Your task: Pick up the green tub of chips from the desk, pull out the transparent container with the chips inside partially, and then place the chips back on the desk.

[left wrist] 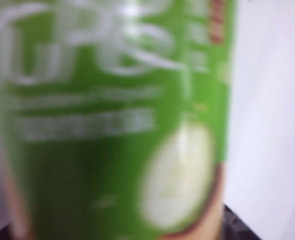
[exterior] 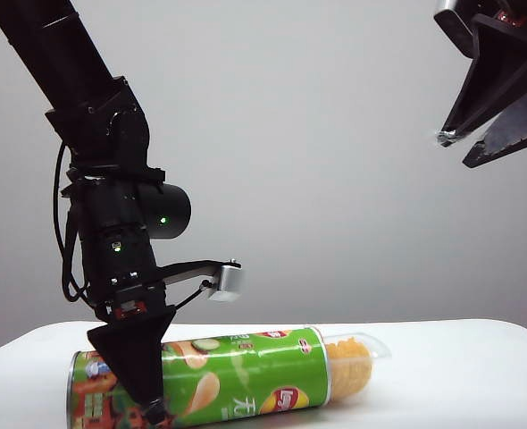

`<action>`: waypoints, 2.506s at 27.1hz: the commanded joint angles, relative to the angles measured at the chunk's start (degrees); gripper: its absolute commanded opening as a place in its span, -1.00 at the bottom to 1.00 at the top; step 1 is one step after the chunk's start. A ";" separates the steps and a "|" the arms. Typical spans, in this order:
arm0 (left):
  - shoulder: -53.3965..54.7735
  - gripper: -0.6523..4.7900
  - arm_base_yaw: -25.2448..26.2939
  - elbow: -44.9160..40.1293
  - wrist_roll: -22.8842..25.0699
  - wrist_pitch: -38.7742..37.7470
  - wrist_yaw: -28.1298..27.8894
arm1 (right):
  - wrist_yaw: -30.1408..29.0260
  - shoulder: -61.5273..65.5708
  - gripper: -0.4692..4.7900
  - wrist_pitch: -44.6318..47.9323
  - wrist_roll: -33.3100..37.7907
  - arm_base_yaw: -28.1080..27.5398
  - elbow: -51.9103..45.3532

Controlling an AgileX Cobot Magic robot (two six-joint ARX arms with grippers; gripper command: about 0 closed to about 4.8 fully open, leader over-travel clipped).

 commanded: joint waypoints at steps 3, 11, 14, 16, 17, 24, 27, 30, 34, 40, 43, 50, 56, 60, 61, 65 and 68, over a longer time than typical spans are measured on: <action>-2.05 1.00 0.00 -0.26 -4.46 0.79 -4.22 | -0.63 -0.31 -0.02 0.61 0.04 0.04 0.11; -12.79 1.00 -0.04 -0.26 -5.66 -1.70 -5.09 | -0.63 -0.31 -0.02 0.94 -0.02 0.04 0.00; -18.69 1.00 -0.02 -0.26 -6.75 -5.55 -8.22 | -0.61 -0.33 -0.02 0.44 -0.02 0.04 0.00; -24.76 1.00 -0.02 -0.28 -7.76 -8.81 -13.00 | -0.39 -0.33 -0.02 -0.46 -0.02 0.04 0.00; -27.43 1.00 -0.02 -0.28 -9.16 -9.97 -14.29 | -0.28 -0.33 -0.03 -1.01 -0.02 0.04 0.00; -43.21 1.00 1.57 -1.44 -15.08 -10.73 -14.10 | 3.52 -1.38 -0.84 -1.75 -0.09 -0.04 -0.02; -50.71 1.00 3.63 -6.34 -16.13 -7.08 -12.04 | 5.01 -5.38 -0.84 1.75 2.93 -0.28 -0.04; -58.80 1.00 6.45 -13.77 -18.91 -1.68 -12.11 | 8.52 -10.91 -0.84 4.63 4.96 -0.55 -0.02; -73.48 1.00 10.03 -26.97 -22.84 12.48 -12.87 | 11.32 -18.56 -0.84 9.16 9.53 -1.36 -1.25; -91.12 1.00 10.16 -42.60 -33.94 34.75 -18.58 | 15.10 -29.88 -0.84 21.59 16.85 -2.27 -10.29; -100.80 0.82 10.08 -49.37 -39.47 38.93 -23.96 | 17.38 -37.88 -0.84 23.34 18.32 -3.10 -15.65; -110.77 0.80 10.08 -57.11 -40.81 40.09 -30.71 | 29.94 -55.52 -0.84 27.32 17.84 -3.10 -23.43; -119.05 0.80 10.08 -65.66 -45.40 43.04 -30.93 | 30.73 -64.96 -0.84 28.87 18.14 -2.97 -30.53; -121.24 0.80 10.03 -71.08 -44.68 45.90 -27.98 | 32.54 -66.58 -0.84 33.29 21.27 -2.93 -35.04; -121.44 0.80 9.99 -71.78 -44.57 46.53 -27.56 | 33.03 -66.69 -0.84 34.67 22.69 -2.93 -36.17; -121.37 0.80 10.08 -73.85 -44.46 48.57 -26.84 | 33.24 -66.75 -0.84 38.01 22.77 -2.93 -40.87; -121.37 0.80 10.08 -75.12 -44.41 47.65 -26.88 | 33.14 -66.75 -0.84 39.69 22.82 -2.86 -45.90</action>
